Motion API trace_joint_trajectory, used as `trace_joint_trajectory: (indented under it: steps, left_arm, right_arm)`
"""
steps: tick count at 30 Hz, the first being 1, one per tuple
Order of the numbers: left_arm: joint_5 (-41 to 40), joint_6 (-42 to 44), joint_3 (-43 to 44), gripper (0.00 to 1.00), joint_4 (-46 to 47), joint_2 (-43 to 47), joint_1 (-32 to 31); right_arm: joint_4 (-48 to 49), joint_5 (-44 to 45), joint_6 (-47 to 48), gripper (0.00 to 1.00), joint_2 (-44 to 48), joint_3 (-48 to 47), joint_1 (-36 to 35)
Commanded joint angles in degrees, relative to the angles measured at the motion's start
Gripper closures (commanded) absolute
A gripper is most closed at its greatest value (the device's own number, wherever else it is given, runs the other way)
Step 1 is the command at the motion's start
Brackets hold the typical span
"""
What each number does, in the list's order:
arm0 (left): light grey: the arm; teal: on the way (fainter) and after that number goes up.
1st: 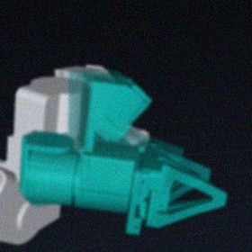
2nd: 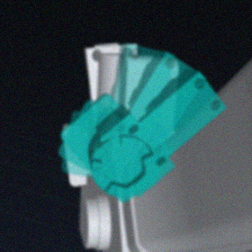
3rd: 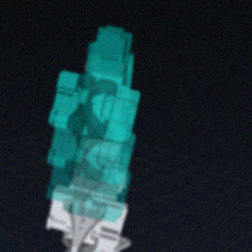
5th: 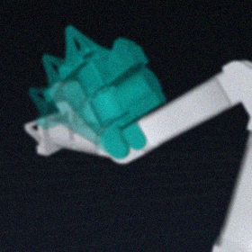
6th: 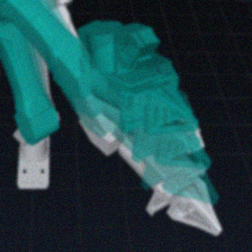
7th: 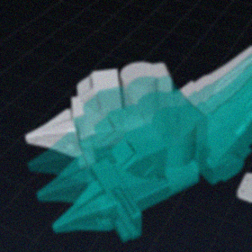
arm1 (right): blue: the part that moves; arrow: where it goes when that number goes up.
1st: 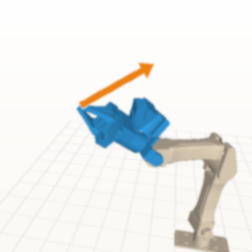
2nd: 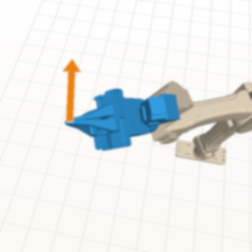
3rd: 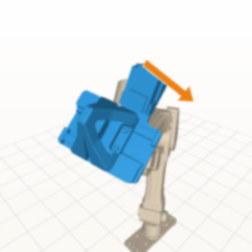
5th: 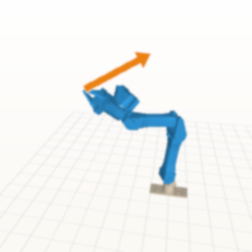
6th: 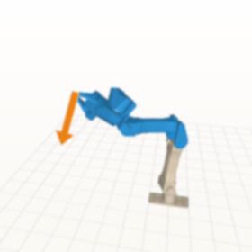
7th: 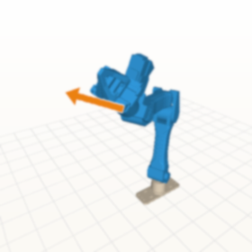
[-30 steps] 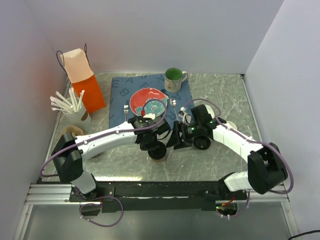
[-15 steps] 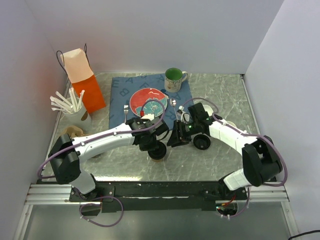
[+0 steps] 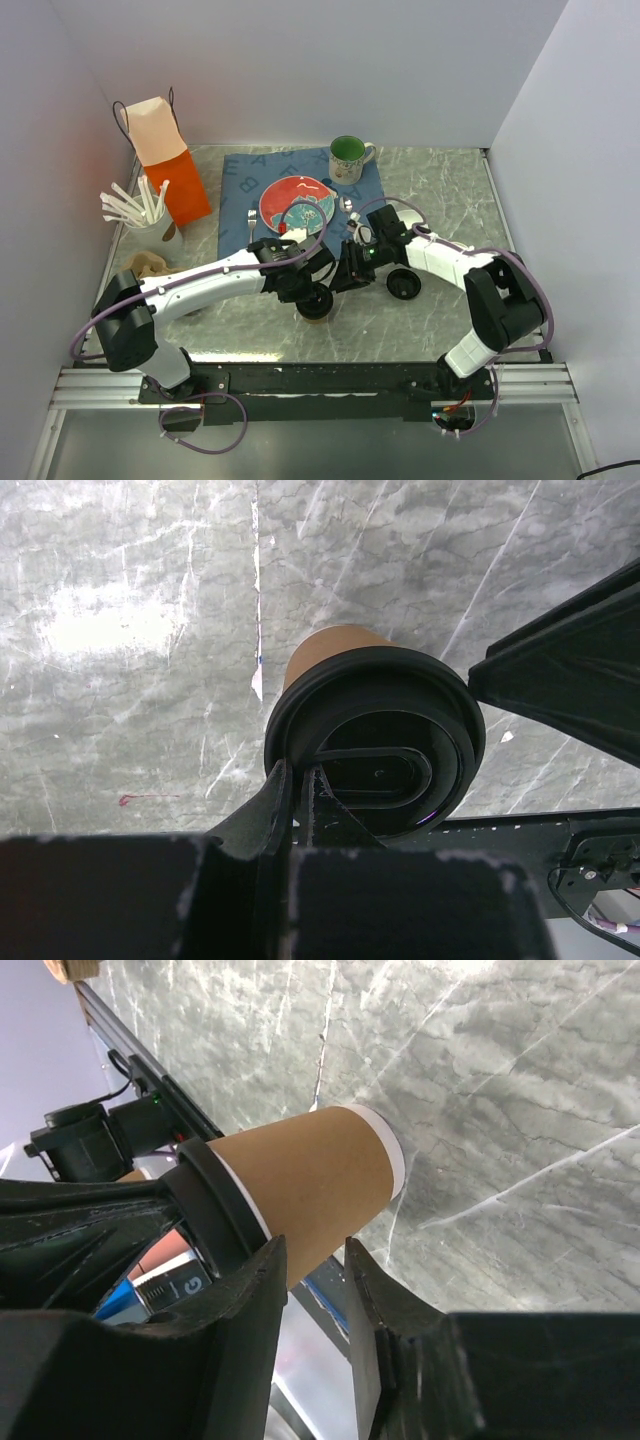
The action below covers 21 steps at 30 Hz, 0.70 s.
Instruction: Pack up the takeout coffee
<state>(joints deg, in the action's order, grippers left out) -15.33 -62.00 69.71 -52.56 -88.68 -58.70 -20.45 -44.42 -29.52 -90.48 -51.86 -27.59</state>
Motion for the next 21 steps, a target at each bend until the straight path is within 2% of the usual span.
trace_joint_trajectory:
  steps: [1, 4, 9, 14, 21]
  left_arm:
    - [3.9, -0.7, -5.0, 0.99, 1.3, -5.6, -1.1]
    - [3.5, -0.5, -4.7, 0.99, 0.9, -5.7, -1.0]
    - [3.2, -0.4, -4.6, 0.99, 0.7, -5.7, -1.0]
    - [3.2, 0.2, -4.6, 0.99, 0.8, -6.1, -1.0]
    - [3.1, 0.7, -4.6, 0.99, 0.7, -6.3, -1.1]
  right_arm:
    - [2.2, -2.0, 0.4, 0.63, -0.5, 0.0, -1.1]
    - [0.2, -1.2, 1.1, 0.63, 0.6, -1.2, -1.1]
    - [-8.8, 3.6, 4.0, 0.62, 1.1, -7.9, -0.8]
    - [-8.9, 2.4, 3.8, 0.59, 2.1, -9.8, -0.7]
    - [-7.5, 1.4, 3.2, 0.61, 2.2, -8.4, -0.9]
